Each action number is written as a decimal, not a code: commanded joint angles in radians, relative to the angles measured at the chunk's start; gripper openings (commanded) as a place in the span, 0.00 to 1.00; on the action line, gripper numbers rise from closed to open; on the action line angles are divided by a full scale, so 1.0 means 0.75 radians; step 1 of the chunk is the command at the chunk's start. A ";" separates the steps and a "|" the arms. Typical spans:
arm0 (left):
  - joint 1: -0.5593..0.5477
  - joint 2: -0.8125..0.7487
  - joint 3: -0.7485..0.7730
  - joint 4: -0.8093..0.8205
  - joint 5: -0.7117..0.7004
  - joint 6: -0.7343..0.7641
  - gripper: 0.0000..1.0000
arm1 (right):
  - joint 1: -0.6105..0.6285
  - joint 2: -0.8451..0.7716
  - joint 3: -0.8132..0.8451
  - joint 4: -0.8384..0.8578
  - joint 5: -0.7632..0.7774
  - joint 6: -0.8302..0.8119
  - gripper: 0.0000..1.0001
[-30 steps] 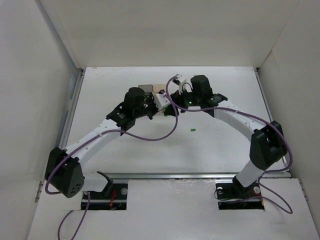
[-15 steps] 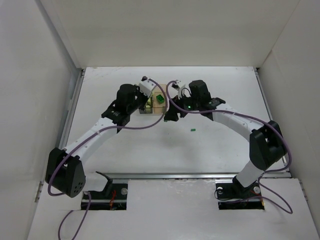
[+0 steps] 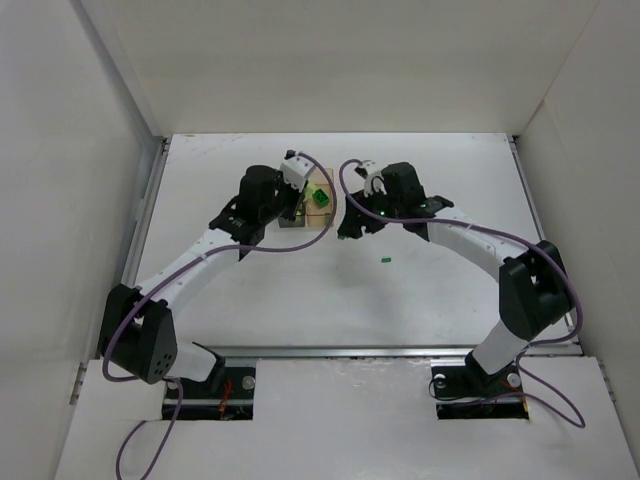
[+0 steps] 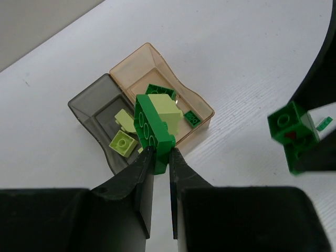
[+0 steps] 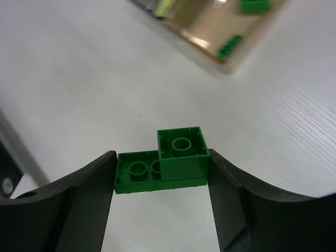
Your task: Sort the legos into containers by color
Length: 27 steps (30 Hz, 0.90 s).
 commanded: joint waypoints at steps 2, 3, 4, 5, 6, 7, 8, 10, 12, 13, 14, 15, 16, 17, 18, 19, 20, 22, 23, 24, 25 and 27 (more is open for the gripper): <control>0.005 -0.020 0.089 -0.012 0.052 -0.054 0.00 | -0.097 0.071 0.028 -0.208 0.500 0.154 0.24; 0.005 -0.034 0.089 -0.024 0.072 -0.054 0.00 | -0.097 0.102 0.055 -0.251 0.601 0.154 0.25; 0.005 -0.034 0.089 -0.041 0.072 -0.054 0.00 | -0.097 0.133 0.080 -0.288 0.747 0.142 0.28; 0.005 -0.049 0.089 -0.041 0.095 -0.054 0.00 | -0.097 0.161 0.112 -0.309 0.787 0.142 0.28; 0.005 -0.061 0.077 -0.041 0.115 -0.054 0.00 | -0.097 0.212 0.112 -0.323 0.800 0.128 0.28; 0.005 -0.061 0.076 -0.055 0.115 -0.054 0.00 | -0.097 0.235 0.131 -0.323 0.800 0.128 0.32; 0.005 -0.075 0.076 -0.055 0.133 -0.054 0.00 | -0.097 0.256 0.149 -0.323 0.800 0.128 0.34; 0.005 -0.090 0.064 -0.067 0.172 -0.054 0.00 | -0.097 0.307 0.168 -0.336 0.786 0.115 0.38; 0.005 -0.106 0.052 -0.082 0.209 -0.038 0.00 | -0.097 0.325 0.182 -0.336 0.741 0.115 0.54; 0.005 -0.120 0.052 -0.096 0.242 -0.038 0.00 | -0.097 0.325 0.182 -0.336 0.726 0.115 0.60; 0.005 -0.133 0.052 -0.096 0.256 -0.022 0.00 | -0.097 0.325 0.182 -0.336 0.712 0.115 0.66; 0.005 -0.133 0.052 -0.110 0.256 -0.022 0.00 | -0.097 0.325 0.182 -0.336 0.712 0.115 0.69; 0.005 -0.145 0.052 -0.110 0.273 -0.009 0.00 | -0.097 0.295 0.182 -0.336 0.712 0.127 0.72; 0.005 -0.145 0.052 -0.110 0.289 -0.009 0.00 | -0.097 0.276 0.182 -0.336 0.712 0.128 0.83; 0.005 -0.145 0.052 -0.123 0.289 0.005 0.00 | -0.097 0.254 0.196 -0.352 0.750 0.140 1.00; 0.005 -0.161 0.052 -0.123 0.305 0.005 0.00 | -0.097 0.225 0.196 -0.352 0.765 0.140 1.00; 0.005 -0.161 0.052 -0.123 0.328 0.005 0.00 | -0.097 0.158 0.196 -0.352 0.765 0.140 1.00; 0.005 -0.178 0.052 -0.108 0.356 0.017 0.00 | -0.097 0.078 0.211 -0.364 0.779 0.140 1.00; 0.005 -0.194 0.052 -0.108 0.369 0.033 0.00 | -0.097 -0.009 0.211 -0.352 0.779 0.140 1.00; 0.005 -0.212 0.052 -0.086 0.397 0.034 0.00 | -0.097 -0.055 0.211 -0.328 0.779 0.140 1.00; 0.005 -0.212 0.052 -0.047 0.397 0.052 0.00 | -0.097 -0.102 0.211 -0.309 0.739 0.140 1.00; 0.005 -0.261 0.034 0.016 0.428 0.084 0.00 | -0.097 -0.243 0.176 -0.193 0.663 0.152 1.00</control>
